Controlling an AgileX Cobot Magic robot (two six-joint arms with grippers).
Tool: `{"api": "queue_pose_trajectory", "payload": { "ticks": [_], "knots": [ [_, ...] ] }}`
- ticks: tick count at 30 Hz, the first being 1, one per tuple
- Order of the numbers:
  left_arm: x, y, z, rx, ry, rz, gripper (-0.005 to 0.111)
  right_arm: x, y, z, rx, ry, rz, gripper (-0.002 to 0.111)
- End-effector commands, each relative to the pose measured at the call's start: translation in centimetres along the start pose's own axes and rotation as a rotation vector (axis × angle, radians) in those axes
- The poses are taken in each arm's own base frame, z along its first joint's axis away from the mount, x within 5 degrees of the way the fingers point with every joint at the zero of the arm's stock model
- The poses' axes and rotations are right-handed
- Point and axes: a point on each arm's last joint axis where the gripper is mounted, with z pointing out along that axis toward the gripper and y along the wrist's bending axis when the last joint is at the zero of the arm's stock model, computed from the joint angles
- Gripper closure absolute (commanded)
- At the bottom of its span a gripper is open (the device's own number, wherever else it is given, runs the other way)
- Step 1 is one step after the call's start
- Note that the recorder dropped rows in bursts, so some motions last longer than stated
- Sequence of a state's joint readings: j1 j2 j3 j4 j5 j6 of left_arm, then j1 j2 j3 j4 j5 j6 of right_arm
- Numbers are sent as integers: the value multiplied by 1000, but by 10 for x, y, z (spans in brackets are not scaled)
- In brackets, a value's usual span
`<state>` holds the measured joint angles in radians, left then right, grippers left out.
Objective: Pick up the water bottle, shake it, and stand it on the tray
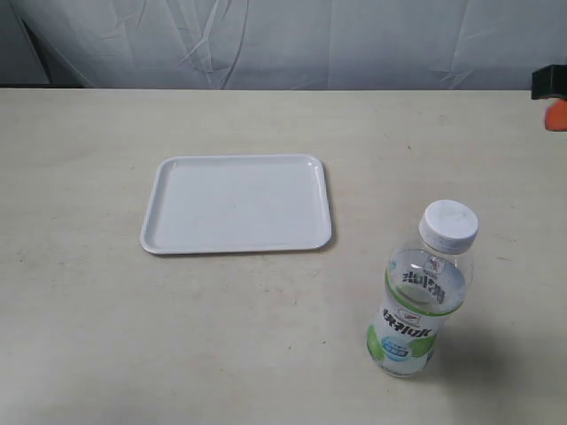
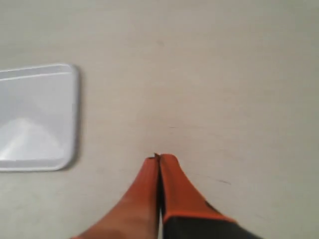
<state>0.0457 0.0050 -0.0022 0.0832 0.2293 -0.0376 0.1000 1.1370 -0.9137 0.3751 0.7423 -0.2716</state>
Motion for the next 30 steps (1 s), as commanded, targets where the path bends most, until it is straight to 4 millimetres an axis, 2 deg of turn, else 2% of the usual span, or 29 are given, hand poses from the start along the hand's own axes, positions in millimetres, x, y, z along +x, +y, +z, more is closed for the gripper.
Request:
{"api": "queue_pose_trajectory", "payload": {
  "ticks": [1,3,6,9,12,13,15,19,20,21,23,30],
  "knots": [
    [0,0,0,-2,-7,-7,107,1,35,-49,-192,-252,-199,109],
    [0,0,0,-2,-7,-7,107,13,38,-68,-174,-353,-206,109],
    [0,0,0,-2,-7,-7,107,49,42,-85,-197,-422,-203,109],
    [0,0,0,-2,-7,-7,107,83,40,-81,-198,-417,-201,109],
    [0,0,0,-2,-7,-7,107,105,40,-76,-209,-385,-263,107],
    [0,0,0,-2,-7,-7,107,109,41,-75,-220,-368,-300,103],
    [0,0,0,-2,-7,-7,107,116,44,-74,-261,-318,-373,85],
    [0,0,0,-2,-7,-7,107,125,51,-74,-355,-248,-423,29],
    [0,0,0,-2,-7,-7,107,128,53,-75,-377,-219,-430,18],
    [0,0,0,-2,-7,-7,107,130,54,-75,-392,-193,-439,12],
    [0,0,0,-2,-7,-7,107,137,55,-73,-429,-144,-441,4],
    [0,0,0,-2,-7,-7,107,145,51,-56,-422,-181,-405,4]
  ]
}}
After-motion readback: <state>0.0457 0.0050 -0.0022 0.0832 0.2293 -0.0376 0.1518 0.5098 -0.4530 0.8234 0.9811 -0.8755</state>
